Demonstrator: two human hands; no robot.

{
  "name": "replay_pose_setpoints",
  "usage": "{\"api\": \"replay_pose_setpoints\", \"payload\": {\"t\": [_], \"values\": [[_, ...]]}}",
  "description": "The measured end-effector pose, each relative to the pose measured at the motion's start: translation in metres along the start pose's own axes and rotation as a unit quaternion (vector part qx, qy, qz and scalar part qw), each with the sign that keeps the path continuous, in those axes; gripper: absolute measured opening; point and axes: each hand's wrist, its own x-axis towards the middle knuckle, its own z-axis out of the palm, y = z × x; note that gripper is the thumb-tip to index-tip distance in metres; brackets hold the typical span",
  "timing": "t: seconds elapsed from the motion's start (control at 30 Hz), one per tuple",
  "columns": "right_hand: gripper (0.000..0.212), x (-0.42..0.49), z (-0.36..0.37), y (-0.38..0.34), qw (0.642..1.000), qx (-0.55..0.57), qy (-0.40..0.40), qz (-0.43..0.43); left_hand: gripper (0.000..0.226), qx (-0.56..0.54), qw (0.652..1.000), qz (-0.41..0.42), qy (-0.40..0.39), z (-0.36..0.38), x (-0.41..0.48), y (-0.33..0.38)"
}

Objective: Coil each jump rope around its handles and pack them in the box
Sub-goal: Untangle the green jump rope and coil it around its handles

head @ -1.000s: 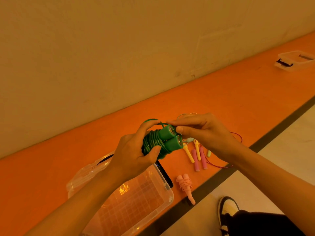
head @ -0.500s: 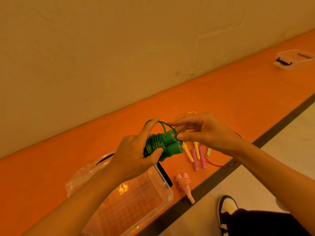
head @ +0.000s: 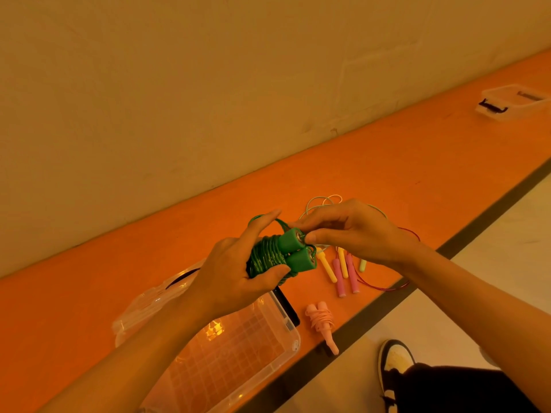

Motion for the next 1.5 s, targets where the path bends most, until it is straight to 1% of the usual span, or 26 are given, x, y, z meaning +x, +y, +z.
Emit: {"api": "replay_pose_setpoints", "payload": {"t": [0.2, 0.37, 0.47, 0.6, 0.73, 0.87, 0.93, 1.0, 1.17, 1.37, 1.5], "values": [[0.017, 0.0, 0.003, -0.006, 1.0, -0.018, 0.004, -0.017, 0.07, -0.015, 1.0, 0.001, -0.003, -0.001, -0.001, -0.001], [0.016, 0.001, 0.003, -0.008, 1.0, 0.008, 0.009, -0.021, 0.067, -0.04, 0.999, 0.014, 0.022, 0.0, -0.002, 0.004], [0.016, 0.0, 0.006, -0.01, 0.998, 0.046, 0.028, -0.016, 0.069, -0.042, 0.998, 0.016, 0.035, -0.001, -0.002, 0.004], [0.019, -0.004, 0.01, -0.016, 0.991, 0.121, 0.045, 0.021, 0.075, -0.022, 0.999, 0.016, 0.029, -0.004, -0.003, 0.001], [0.026, -0.007, 0.007, -0.015, 0.985, 0.162, 0.03, 0.052, 0.075, -0.016, 0.999, 0.014, 0.027, -0.001, -0.003, -0.002], [0.034, -0.009, 0.005, -0.008, 0.969, 0.232, 0.021, 0.08, 0.077, -0.026, 0.999, 0.013, 0.031, -0.001, -0.003, -0.001], [0.034, -0.01, 0.005, -0.006, 0.964, 0.253, 0.02, 0.083, 0.076, -0.033, 0.999, 0.019, 0.036, 0.0, -0.003, 0.001], [0.029, -0.01, 0.005, -0.004, 0.958, 0.271, 0.019, 0.087, 0.076, -0.04, 0.998, 0.018, 0.047, 0.001, -0.002, 0.002], [0.016, -0.012, 0.01, -0.006, 0.963, 0.258, 0.004, 0.082, 0.075, -0.059, 0.997, 0.014, 0.055, 0.001, -0.001, 0.004], [0.019, -0.011, 0.017, -0.005, 0.973, 0.222, -0.011, 0.058, 0.073, -0.062, 0.996, 0.015, 0.062, 0.002, -0.002, 0.006], [0.017, -0.01, 0.017, -0.008, 0.983, 0.18, -0.007, 0.019, 0.073, -0.079, 0.995, 0.008, 0.063, 0.001, -0.002, 0.006]]}}
